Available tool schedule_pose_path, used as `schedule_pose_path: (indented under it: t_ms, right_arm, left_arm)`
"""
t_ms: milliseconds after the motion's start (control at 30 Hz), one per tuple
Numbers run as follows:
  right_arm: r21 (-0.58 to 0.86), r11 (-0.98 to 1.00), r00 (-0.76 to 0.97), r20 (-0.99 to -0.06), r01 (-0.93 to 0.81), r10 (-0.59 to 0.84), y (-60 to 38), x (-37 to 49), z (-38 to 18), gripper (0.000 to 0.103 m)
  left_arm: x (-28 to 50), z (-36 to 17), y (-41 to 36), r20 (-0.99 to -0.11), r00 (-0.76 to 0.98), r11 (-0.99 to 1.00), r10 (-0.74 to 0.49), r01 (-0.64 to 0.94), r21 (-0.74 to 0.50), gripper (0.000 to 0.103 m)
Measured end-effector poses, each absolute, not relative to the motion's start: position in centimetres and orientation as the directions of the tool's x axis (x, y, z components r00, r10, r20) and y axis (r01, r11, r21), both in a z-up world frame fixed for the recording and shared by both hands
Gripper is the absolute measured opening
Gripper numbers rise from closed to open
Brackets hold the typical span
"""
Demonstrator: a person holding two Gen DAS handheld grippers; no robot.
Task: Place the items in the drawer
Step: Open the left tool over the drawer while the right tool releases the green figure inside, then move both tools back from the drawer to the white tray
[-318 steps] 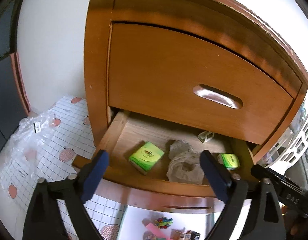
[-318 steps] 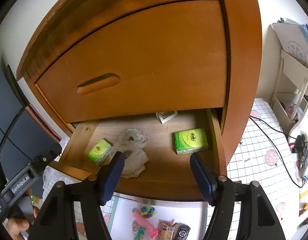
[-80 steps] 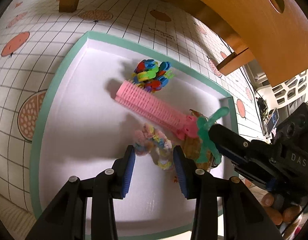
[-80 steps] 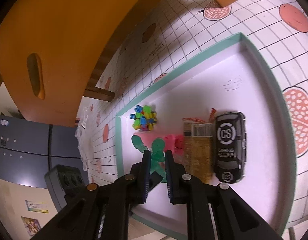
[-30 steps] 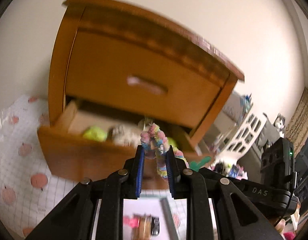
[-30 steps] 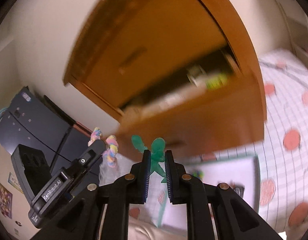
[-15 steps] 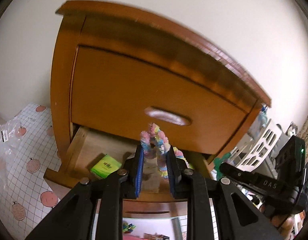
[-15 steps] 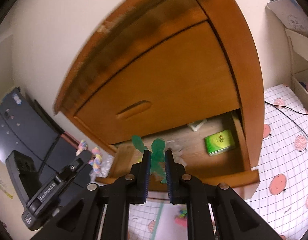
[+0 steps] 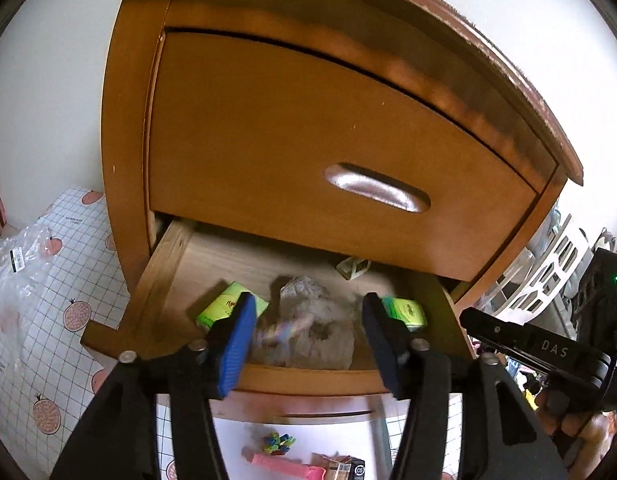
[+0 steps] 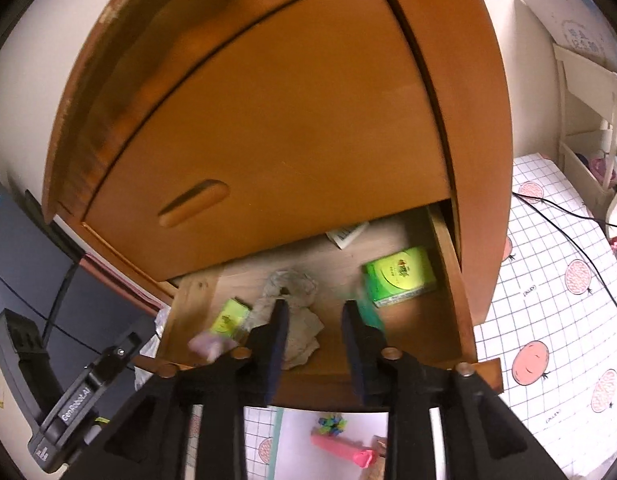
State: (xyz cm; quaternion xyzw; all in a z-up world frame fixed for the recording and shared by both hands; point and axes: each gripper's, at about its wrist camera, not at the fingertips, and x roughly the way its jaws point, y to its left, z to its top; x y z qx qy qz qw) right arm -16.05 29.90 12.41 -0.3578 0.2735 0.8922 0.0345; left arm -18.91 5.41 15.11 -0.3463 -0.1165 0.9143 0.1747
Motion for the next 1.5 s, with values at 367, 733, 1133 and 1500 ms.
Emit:
schedule_pose_path:
  t_ms: [367,733,1133,1500]
  right_arm:
    - [0.376,-0.882,-0.731,-0.68,-0.284,-0.054,30.1,-15.1,11.9,0.067]
    - [0.306,-0.92,-0.752,-0.659,-0.245,-0.019,28.7,-14.4,12.3,0.102]
    - [0.253,-0.943,-0.777,-0.63,-0.217,0.01,27.5,-12.9,12.8,0.103]
    - [0.237,-0.95,-0.815,-0.579,-0.203,0.029,26.7,-9.0,12.9,0.103]
  left_arm:
    - [-18.8,14.1,5.1,-0.63,-0.707,-0.94,0.321,-0.157,-0.303,0.087]
    - [-17.9,14.3,4.3,-0.591,-0.764,-0.956,0.26,-0.118,-0.268,0.1]
    - [-15.5,15.4,4.4,-0.522,-0.819,-0.963,0.237,-0.125,-0.24,0.1]
    - [-10.4,15.4,4.6,-0.446,-0.857,-0.957,0.26,-0.166,-0.238,0.1]
